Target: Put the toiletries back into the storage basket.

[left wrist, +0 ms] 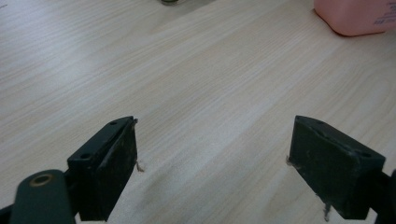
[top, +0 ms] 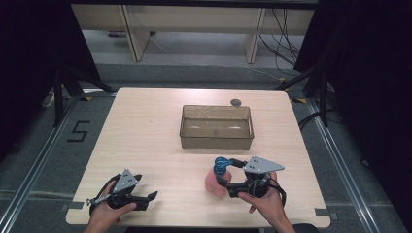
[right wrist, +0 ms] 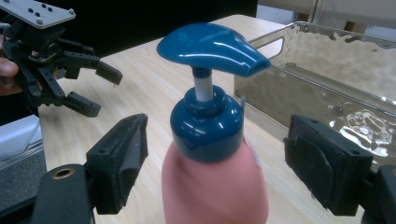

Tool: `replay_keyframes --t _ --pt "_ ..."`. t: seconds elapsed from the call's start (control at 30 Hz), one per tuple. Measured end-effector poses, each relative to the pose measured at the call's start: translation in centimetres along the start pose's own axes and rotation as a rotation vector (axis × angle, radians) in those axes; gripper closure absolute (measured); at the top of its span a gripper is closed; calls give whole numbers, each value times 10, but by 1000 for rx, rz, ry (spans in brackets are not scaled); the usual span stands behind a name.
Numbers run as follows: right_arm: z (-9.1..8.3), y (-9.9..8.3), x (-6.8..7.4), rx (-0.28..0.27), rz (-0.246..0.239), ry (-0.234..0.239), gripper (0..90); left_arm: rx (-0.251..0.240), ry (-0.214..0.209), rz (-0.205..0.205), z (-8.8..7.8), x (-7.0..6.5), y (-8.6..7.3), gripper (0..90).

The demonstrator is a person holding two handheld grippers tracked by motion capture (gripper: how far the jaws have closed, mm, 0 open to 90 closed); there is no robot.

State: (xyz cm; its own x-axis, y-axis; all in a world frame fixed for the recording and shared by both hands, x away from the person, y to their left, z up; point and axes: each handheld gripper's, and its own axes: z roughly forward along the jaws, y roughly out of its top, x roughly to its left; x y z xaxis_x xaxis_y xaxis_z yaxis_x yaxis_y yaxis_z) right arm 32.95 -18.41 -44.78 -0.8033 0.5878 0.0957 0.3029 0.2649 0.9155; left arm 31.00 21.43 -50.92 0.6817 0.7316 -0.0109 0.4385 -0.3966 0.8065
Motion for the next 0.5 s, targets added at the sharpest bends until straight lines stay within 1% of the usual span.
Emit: replay_keyframes --t 0.03,0.07,0.1,0.13,0.17,0.2,0.23,0.27,0.3,0.33,0.37,0.4,0.43,0.47,0.5 --pt "1 1 -1 0 -9 2 222 8 -1 9 -1 1 0 149" --pt "1 1 -1 0 -9 2 222 8 -1 9 -1 1 0 149" --pt "2 2 1 0 14 -1 225 5 0 5 -1 1 0 149" --pt "3 2 -1 -7 -4 -5 225 -11 -3 -11 0 0 0 149" --pt "3 3 -1 5 2 2 225 6 4 14 -2 1 1 149" --pt "5 3 -2 2 -19 -6 226 0 2 12 -1 1 1 149" --pt "5 3 -1 6 -1 -3 227 0 -3 13 -1 1 1 149" --pt "6 4 -1 5 1 -2 231 -13 2 -9 -1 -1 0 149" --pt "8 4 -1 0 -6 2 236 -5 1 1 -2 0 0 149" --pt "8 4 -1 0 -6 2 236 -5 1 1 -2 0 0 149" --pt "10 5 -2 -6 -22 4 254 2 3 10 -2 1 0 149" --pt "10 5 1 7 10 12 260 2 2 11 -2 1 0 149" --pt "11 5 -1 0 -19 7 268 3 2 9 -2 1 0 149" --pt "11 5 -1 0 -19 7 268 3 2 9 -2 1 0 149" --pt "12 6 -2 0 -28 8 292 4 3 0 -2 0 0 149"
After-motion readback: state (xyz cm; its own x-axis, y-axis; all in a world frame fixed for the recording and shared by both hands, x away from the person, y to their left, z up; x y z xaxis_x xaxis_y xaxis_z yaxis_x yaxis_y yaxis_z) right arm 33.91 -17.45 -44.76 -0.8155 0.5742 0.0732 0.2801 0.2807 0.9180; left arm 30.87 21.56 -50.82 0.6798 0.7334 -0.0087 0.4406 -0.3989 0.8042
